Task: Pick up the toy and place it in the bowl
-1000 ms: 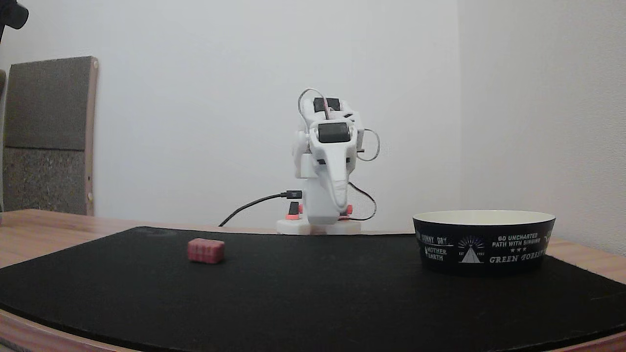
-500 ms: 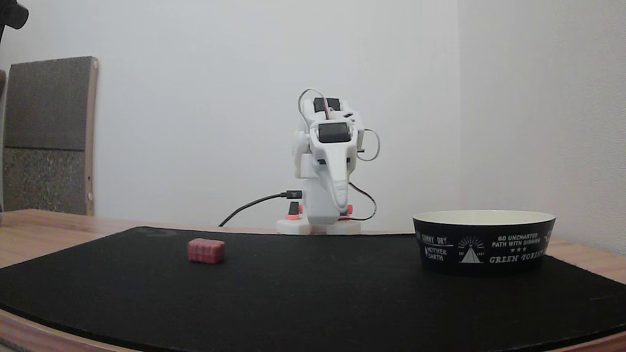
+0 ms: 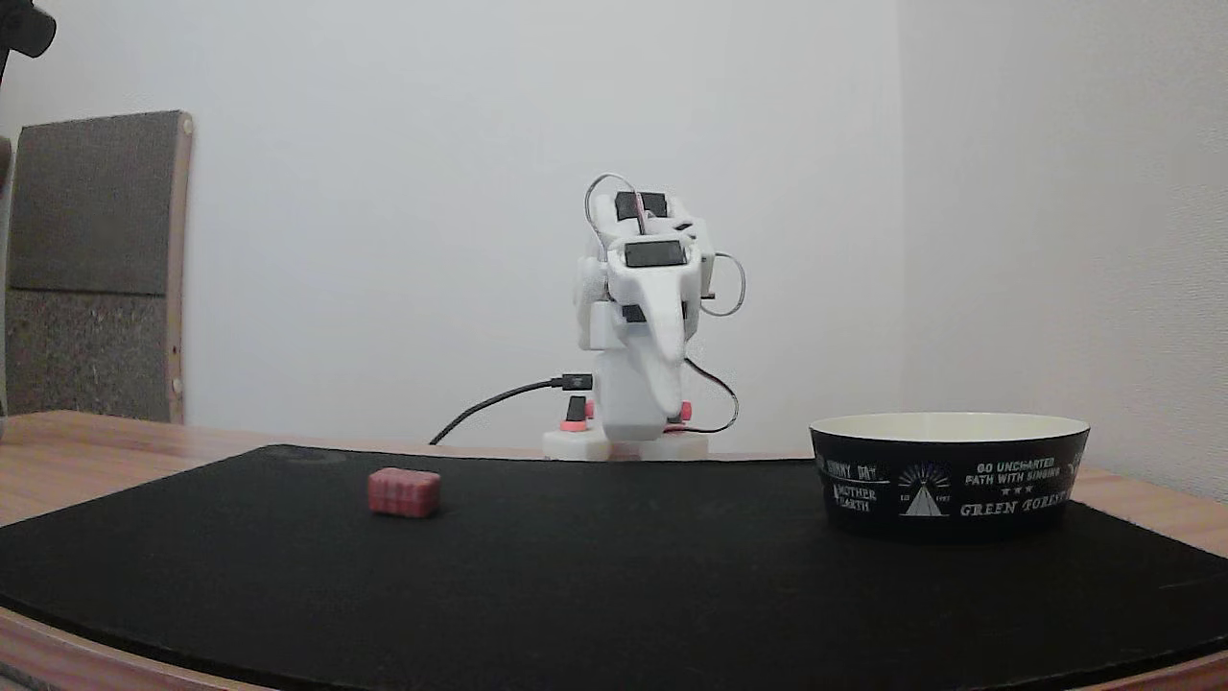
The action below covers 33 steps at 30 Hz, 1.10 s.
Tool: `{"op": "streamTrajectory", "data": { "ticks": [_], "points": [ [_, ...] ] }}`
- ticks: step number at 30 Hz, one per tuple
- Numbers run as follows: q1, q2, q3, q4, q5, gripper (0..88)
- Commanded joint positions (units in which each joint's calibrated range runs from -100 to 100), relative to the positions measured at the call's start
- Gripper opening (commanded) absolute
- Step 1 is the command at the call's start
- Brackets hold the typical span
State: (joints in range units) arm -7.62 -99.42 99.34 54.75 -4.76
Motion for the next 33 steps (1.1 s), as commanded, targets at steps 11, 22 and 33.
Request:
{"op": "streamTrajectory", "data": {
  "ticks": [11, 22, 33],
  "points": [
    [2.39, 7.25, -6.01, -1.07, -0.14, 36.3],
    [10.42, 65.11, -55.94, 8.50, 0.12, 36.3],
    [28.15, 90.96, -88.66, 25.27, 17.08, 36.4]
  ]
}}
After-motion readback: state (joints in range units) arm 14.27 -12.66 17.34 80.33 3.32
